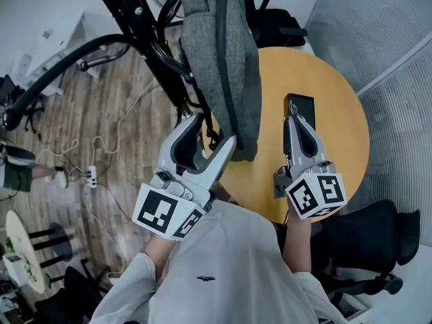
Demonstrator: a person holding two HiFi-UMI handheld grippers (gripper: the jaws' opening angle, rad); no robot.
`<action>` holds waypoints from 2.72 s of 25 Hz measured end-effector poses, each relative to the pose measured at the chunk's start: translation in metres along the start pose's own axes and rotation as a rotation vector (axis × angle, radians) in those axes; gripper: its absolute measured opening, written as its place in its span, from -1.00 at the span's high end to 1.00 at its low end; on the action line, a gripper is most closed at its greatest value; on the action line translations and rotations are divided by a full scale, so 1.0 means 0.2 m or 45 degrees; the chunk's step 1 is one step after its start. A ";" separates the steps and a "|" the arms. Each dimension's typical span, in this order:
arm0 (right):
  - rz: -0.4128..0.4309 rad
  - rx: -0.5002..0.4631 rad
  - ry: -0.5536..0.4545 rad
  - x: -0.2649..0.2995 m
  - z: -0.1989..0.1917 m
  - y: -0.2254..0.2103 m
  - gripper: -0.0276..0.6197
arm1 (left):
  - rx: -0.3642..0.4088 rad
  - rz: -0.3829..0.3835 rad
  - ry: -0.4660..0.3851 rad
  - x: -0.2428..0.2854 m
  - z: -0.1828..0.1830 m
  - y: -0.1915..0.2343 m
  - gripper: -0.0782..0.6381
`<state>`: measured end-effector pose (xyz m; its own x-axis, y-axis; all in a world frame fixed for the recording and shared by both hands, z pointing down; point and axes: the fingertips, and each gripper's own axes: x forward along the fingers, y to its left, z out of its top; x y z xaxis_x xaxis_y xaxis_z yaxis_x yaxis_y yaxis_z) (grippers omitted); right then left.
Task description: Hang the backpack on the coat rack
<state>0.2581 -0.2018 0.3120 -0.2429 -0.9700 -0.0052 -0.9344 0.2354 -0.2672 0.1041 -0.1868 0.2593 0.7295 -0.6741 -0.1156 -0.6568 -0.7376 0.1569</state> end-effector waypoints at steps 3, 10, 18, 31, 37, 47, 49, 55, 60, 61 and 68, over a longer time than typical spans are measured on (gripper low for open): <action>-0.002 -0.007 -0.002 -0.02 0.01 0.01 0.91 | -0.005 0.051 0.044 -0.06 -0.06 0.06 0.08; -0.013 -0.029 0.003 -0.06 0.02 0.01 0.91 | -0.055 0.198 0.182 -0.13 -0.22 0.22 0.16; -0.059 -0.057 0.040 -0.13 -0.03 -0.03 0.91 | -0.078 0.329 0.301 -0.17 -0.40 0.32 0.41; -0.126 -0.191 0.026 -0.22 -0.05 -0.08 0.91 | -0.039 0.423 0.306 -0.20 -0.46 0.35 0.74; -0.096 -0.180 0.008 -0.23 -0.09 -0.08 0.91 | -0.043 0.398 0.288 -0.18 -0.46 0.31 0.74; -0.098 -0.204 0.020 -0.24 -0.10 -0.09 0.91 | -0.010 0.368 0.278 -0.16 -0.45 0.26 0.73; -0.100 -0.210 0.022 -0.24 -0.09 -0.09 0.91 | -0.003 0.364 0.276 -0.15 -0.45 0.26 0.73; -0.115 -0.210 0.043 -0.24 -0.11 -0.10 0.91 | 0.008 0.360 0.281 -0.15 -0.44 0.25 0.73; -0.115 -0.219 0.051 -0.24 -0.11 -0.10 0.91 | 0.016 0.357 0.278 -0.15 -0.43 0.24 0.73; -0.115 -0.219 0.052 -0.24 -0.11 -0.10 0.91 | 0.017 0.356 0.277 -0.15 -0.43 0.24 0.73; -0.105 -0.221 0.052 -0.23 -0.11 -0.09 0.91 | 0.020 0.353 0.275 -0.15 -0.43 0.23 0.73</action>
<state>0.2804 -0.1591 0.3380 -0.1707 -0.9841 0.0497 -0.9817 0.1655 -0.0946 0.0694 -0.1975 0.3544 0.5453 -0.8265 0.1396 -0.8373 -0.5290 0.1383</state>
